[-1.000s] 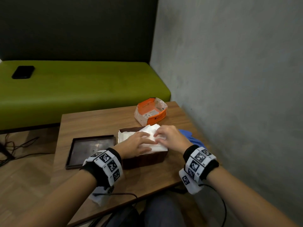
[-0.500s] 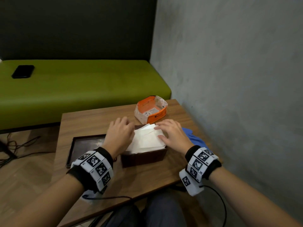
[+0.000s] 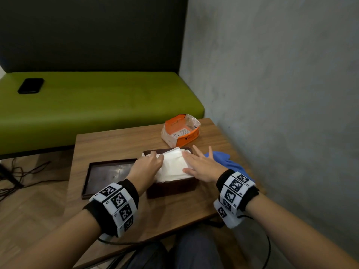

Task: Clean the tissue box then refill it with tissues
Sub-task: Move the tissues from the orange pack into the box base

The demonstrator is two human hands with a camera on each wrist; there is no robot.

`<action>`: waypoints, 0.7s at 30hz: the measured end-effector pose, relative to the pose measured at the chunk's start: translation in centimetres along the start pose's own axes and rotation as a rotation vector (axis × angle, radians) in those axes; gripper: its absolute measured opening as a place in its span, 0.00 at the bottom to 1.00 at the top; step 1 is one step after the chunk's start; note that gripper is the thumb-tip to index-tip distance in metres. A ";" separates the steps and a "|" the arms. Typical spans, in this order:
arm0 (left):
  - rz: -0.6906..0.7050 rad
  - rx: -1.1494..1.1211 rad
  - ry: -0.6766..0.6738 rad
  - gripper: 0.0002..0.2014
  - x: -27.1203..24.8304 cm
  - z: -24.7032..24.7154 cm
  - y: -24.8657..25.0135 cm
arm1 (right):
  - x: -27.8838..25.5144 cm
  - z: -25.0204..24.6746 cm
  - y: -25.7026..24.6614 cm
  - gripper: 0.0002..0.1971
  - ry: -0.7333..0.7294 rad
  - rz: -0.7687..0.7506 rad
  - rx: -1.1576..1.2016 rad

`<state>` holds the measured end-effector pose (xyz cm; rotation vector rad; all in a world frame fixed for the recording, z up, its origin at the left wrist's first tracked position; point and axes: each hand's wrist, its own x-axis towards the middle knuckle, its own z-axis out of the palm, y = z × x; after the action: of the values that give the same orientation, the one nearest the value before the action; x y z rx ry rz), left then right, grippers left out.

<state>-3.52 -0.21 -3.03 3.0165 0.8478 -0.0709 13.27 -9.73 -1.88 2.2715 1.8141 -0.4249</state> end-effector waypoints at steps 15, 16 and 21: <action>-0.053 -0.183 0.183 0.15 0.9 0.1 -0.9 | 0.0 0.4 -1.1 0.19 0.242 -0.169 0.262; -0.063 -0.068 0.164 0.12 0.5 -0.2 -0.8 | 0.2 0.5 -1.1 0.14 0.320 -0.160 0.259; -0.069 0.069 0.056 0.14 -0.9 0.6 0.7 | 0.5 1.6 -2.3 0.26 0.338 -0.028 0.238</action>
<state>-3.94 -1.24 -3.64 3.0662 0.9736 -0.0171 10.94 -9.28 -3.52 2.6141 2.0501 -0.2878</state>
